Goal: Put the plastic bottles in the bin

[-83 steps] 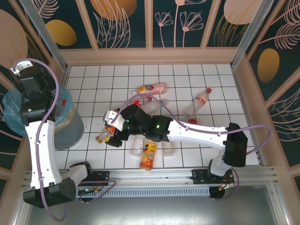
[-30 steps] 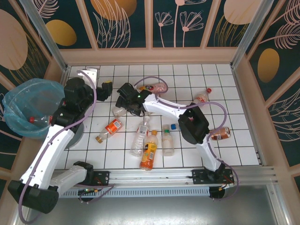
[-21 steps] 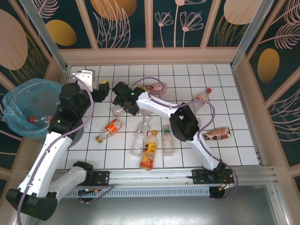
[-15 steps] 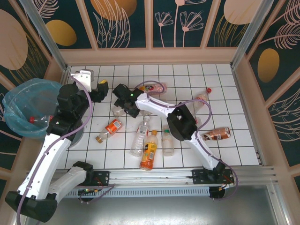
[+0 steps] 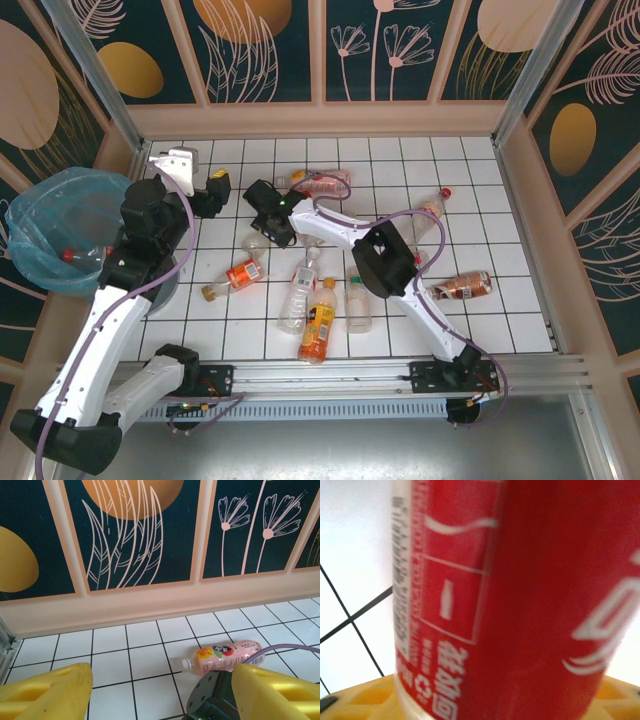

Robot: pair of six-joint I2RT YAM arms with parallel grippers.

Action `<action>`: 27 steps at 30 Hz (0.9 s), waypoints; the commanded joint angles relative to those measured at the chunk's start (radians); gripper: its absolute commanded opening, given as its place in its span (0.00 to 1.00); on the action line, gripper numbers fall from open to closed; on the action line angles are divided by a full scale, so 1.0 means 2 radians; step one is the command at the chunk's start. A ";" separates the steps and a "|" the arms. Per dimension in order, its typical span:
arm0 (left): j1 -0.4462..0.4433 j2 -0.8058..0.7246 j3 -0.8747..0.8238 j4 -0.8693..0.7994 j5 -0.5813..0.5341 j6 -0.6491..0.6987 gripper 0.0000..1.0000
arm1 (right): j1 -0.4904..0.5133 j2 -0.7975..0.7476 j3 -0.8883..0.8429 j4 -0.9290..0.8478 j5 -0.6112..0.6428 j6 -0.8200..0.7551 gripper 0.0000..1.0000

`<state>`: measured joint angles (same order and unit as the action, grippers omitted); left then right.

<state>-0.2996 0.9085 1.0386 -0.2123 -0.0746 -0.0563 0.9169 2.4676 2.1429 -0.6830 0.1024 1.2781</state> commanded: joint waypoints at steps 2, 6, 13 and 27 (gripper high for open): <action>0.001 0.014 0.057 -0.026 -0.029 -0.019 0.74 | 0.010 -0.025 0.017 0.016 0.052 -0.051 0.49; 0.001 0.044 0.108 -0.060 -0.039 -0.042 0.74 | 0.023 -0.061 0.014 0.023 0.071 -0.097 0.47; 0.001 0.100 0.183 -0.095 0.016 -0.084 0.75 | 0.065 -0.165 -0.068 0.109 0.141 -0.238 0.44; 0.001 0.144 0.246 -0.073 0.219 -0.153 0.75 | 0.036 -0.443 -0.458 0.500 -0.155 -0.494 0.35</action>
<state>-0.2996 1.1931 1.5097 -0.3954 0.2501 -0.3107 0.9913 1.6260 1.2430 0.1844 -0.0654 0.4164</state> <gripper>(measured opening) 0.759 0.450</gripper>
